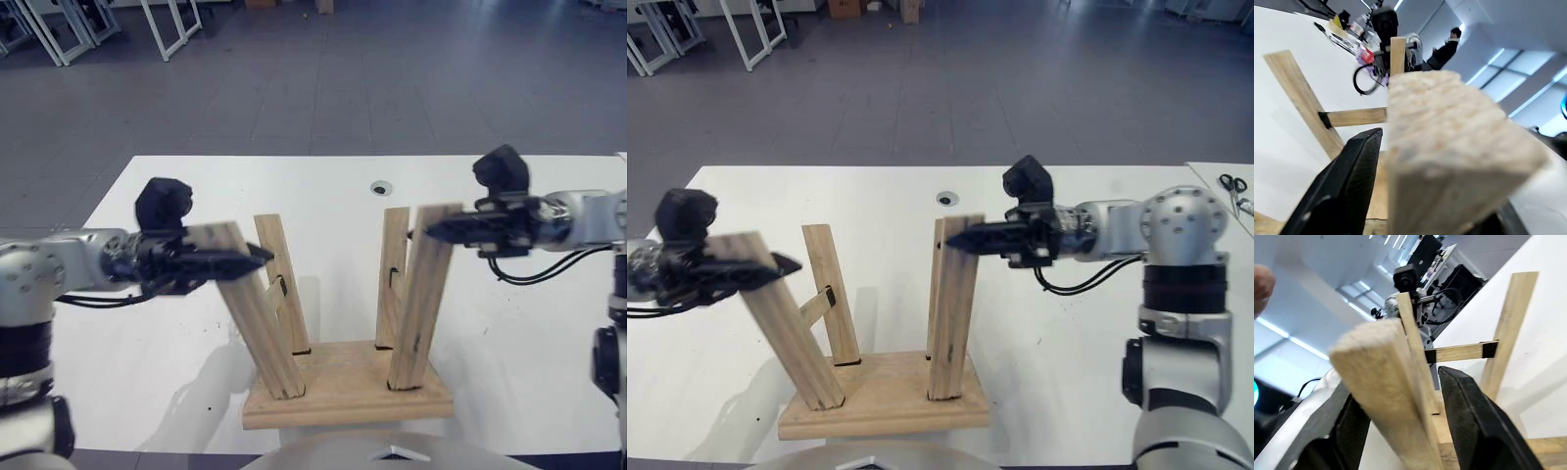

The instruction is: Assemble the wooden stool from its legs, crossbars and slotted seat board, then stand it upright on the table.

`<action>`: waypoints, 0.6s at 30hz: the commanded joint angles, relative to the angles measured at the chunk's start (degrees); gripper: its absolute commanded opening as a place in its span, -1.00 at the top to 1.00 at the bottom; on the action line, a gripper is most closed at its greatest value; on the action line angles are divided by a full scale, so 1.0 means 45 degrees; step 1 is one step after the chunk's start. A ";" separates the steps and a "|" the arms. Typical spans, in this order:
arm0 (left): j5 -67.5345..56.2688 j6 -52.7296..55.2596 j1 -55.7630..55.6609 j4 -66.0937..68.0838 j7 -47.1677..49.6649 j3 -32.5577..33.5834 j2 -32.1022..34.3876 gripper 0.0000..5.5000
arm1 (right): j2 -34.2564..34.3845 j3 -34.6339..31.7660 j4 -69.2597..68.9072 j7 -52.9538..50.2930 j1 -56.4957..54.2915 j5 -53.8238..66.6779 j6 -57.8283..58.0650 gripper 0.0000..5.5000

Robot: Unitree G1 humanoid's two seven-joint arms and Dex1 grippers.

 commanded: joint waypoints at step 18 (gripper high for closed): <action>0.7485 -0.3796 -0.4306 1.0281 -0.3522 -0.0440 -0.0342 -0.09 | -0.0586 0.0891 0.3481 0.2769 0.0723 -0.6326 -0.4364 -1.00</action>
